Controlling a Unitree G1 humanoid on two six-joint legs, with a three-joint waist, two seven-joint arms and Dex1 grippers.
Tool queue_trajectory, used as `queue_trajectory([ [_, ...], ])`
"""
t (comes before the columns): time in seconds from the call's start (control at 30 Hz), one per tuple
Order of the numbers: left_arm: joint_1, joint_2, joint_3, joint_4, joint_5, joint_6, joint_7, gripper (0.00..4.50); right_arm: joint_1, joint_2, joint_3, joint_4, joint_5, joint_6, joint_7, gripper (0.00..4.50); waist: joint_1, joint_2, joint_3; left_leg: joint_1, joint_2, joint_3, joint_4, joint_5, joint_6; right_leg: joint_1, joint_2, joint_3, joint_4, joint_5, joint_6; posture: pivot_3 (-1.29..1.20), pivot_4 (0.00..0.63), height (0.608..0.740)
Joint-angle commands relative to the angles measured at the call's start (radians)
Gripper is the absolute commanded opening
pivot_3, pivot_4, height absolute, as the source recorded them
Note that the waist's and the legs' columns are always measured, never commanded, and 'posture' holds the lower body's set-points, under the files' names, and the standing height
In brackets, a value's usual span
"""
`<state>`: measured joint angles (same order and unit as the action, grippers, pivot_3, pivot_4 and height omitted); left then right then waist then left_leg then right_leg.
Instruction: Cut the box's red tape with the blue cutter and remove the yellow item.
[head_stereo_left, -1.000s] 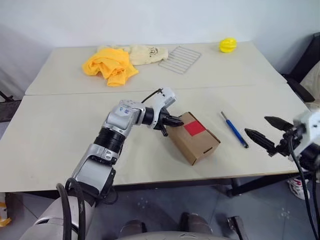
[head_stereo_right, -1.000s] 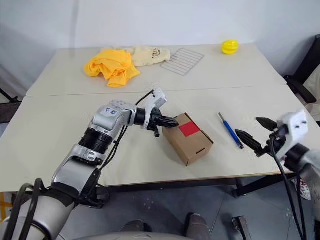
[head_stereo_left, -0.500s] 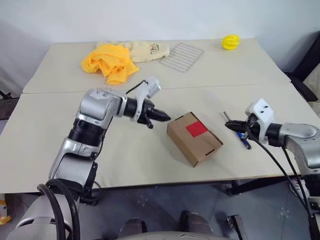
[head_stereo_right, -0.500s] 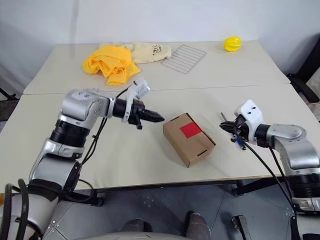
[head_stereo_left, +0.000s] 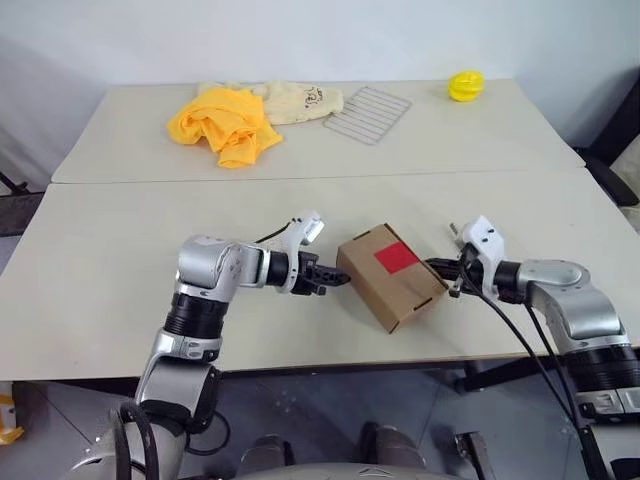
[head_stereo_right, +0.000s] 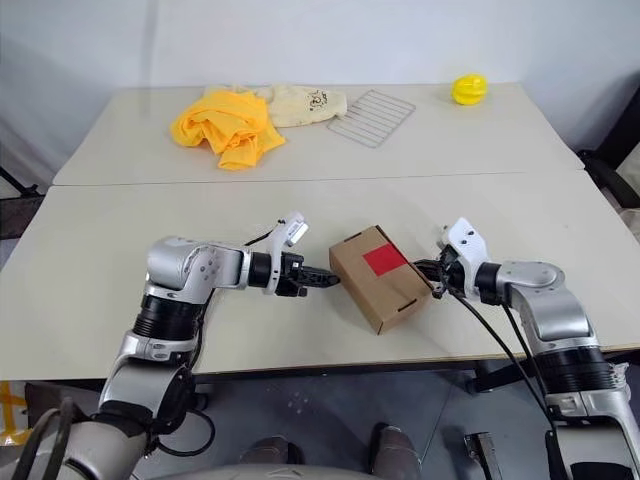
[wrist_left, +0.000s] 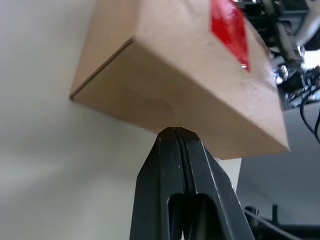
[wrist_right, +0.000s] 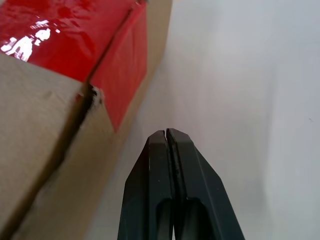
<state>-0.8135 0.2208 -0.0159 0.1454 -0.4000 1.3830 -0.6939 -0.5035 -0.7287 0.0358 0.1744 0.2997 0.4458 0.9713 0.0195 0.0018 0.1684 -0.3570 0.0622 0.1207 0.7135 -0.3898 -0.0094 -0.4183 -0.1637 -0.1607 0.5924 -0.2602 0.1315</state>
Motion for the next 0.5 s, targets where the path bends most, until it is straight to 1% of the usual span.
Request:
queue_trajectory([
  [0.03, 0.007, -0.023, 0.023, 0.021, -0.025, -0.022, 0.026, 0.00, 0.012, -0.003, -0.015, -0.060, 0.013, 0.025, 0.007, 0.05, 0.001, 0.000, 0.000, 0.000, 0.000, 0.000, 0.000, 0.000, 0.000, 0.000, 0.000, 0.000, 0.000, 0.000, 0.000, 0.00, 0.150, 0.740],
  [0.13, 0.012, -0.044, 0.031, 0.063, -0.029, -0.053, 0.040, 0.00, 0.052, -0.014, -0.015, -0.156, 0.037, 0.089, 0.011, 0.05, 0.003, 0.000, 0.000, 0.000, 0.000, 0.000, 0.000, 0.000, 0.000, 0.000, 0.000, 0.000, 0.000, 0.000, 0.000, 0.00, 0.150, 0.740],
  [0.27, -0.001, -0.084, 0.084, 0.115, -0.050, -0.075, 0.062, 0.00, 0.112, -0.022, -0.014, -0.302, 0.066, 0.185, -0.001, 0.05, 0.001, 0.000, 0.000, 0.000, 0.000, 0.000, 0.000, 0.000, 0.000, 0.000, 0.000, 0.000, 0.000, 0.000, 0.000, 0.00, 0.150, 0.740],
  [0.5, -0.021, -0.104, 0.084, 0.204, -0.043, -0.150, 0.059, 0.00, 0.163, 0.006, 0.001, -0.399, 0.062, 0.246, -0.048, 0.05, 0.003, 0.000, 0.000, 0.001, 0.000, 0.000, 0.001, 0.000, 0.000, 0.000, 0.000, 0.000, 0.001, 0.000, 0.000, 0.00, 0.150, 0.740],
])
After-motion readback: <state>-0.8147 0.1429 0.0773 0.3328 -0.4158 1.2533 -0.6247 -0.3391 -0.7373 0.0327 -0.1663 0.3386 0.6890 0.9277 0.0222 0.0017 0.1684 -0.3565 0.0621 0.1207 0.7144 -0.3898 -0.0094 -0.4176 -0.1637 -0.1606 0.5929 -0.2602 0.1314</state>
